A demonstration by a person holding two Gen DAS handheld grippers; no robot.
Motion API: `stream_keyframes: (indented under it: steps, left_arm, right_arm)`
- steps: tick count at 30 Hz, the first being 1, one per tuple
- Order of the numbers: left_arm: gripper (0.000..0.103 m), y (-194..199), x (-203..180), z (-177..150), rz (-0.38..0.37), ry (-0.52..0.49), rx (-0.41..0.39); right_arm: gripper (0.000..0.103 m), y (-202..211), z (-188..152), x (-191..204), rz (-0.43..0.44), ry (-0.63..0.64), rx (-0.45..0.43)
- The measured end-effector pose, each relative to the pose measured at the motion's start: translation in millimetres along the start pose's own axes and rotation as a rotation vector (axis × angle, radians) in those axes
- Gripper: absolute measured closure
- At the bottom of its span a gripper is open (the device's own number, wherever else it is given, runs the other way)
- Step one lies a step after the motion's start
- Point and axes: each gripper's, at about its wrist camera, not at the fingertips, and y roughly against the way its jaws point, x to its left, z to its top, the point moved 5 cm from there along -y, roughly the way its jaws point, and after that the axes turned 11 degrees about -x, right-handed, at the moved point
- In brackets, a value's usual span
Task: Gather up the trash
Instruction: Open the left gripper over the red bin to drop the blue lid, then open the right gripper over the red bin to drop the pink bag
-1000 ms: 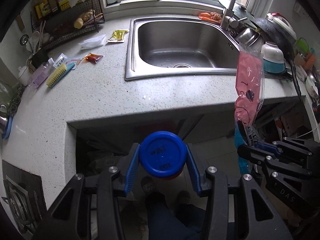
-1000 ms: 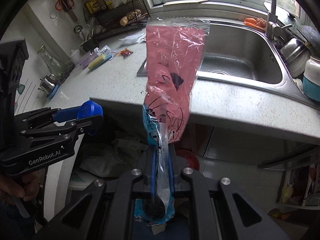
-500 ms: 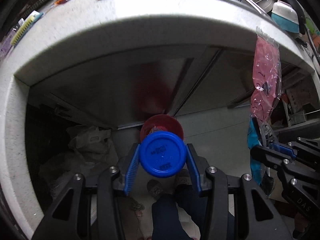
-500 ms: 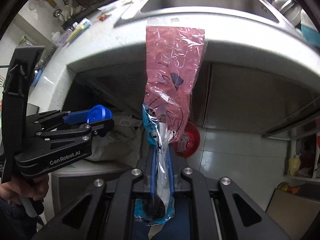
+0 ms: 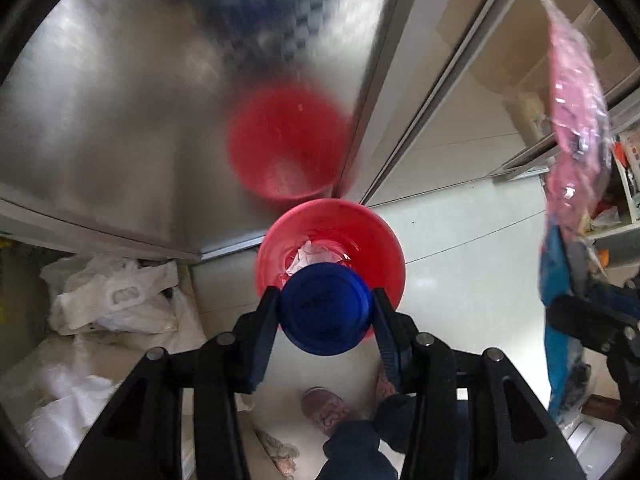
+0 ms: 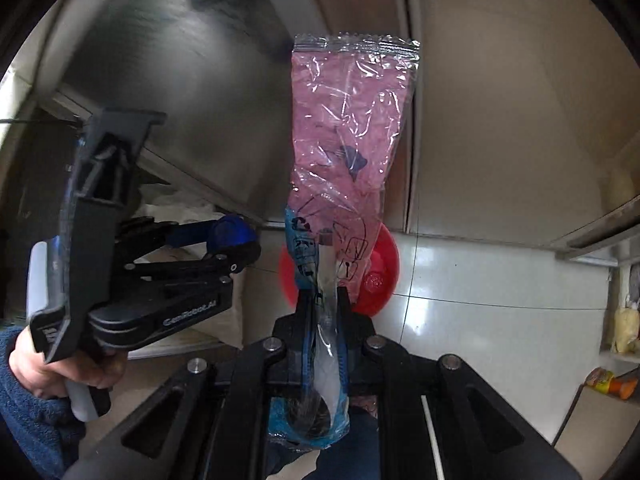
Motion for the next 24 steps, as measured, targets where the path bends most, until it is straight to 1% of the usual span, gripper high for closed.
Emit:
stream_keyframes:
  steps: [2, 5, 7, 8, 9, 10, 13, 15, 18, 22, 24]
  left_arm:
    - [0.060, -15, 3, -3, -0.005, 0.001, 0.009]
    - [0.059, -26, 6, -6, 0.011, -0.010, 0.014]
    - [0.044, -26, 7, -6, 0.021, -0.019, 0.002]
    - [0.041, -26, 8, -9, 0.016, -0.018, -0.006]
    - [0.032, -25, 7, -9, 0.017, -0.020, -0.009]
    - [0.025, -23, 8, -9, 0.023, -0.024, -0.013]
    - [0.025, -16, 4, -5, 0.025, -0.037, -0.010]
    - [0.025, -11, 3, -2, 0.012, -0.035, -0.011]
    - [0.025, 7, 7, 1, 0.012, -0.015, -0.031]
    - [0.025, 35, 18, 4, 0.043, 0.004, -0.079]
    - [0.025, 44, 26, 4, 0.056, 0.028, -0.081]
  right_arm:
    - [0.093, -13, -4, -5, -0.011, 0.004, 0.003]
    - [0.093, -24, -7, -8, -0.012, 0.004, 0.007]
    - [0.093, -32, -7, -6, -0.012, 0.001, 0.009]
    - [0.093, -31, -13, -11, -0.013, -0.003, 0.010]
    - [0.093, -34, -13, -10, -0.015, -0.008, 0.013]
    - [0.093, -34, -12, -8, -0.013, -0.015, 0.011]
    - [0.093, -25, -8, -10, -0.010, -0.013, -0.001]
    - [0.093, -15, -8, -7, -0.014, -0.006, -0.005]
    - [0.093, -4, -9, -1, -0.013, -0.008, -0.008]
    - [0.093, 12, -11, 2, -0.010, -0.013, -0.011]
    - [0.093, 15, -8, 0, -0.009, -0.010, -0.010]
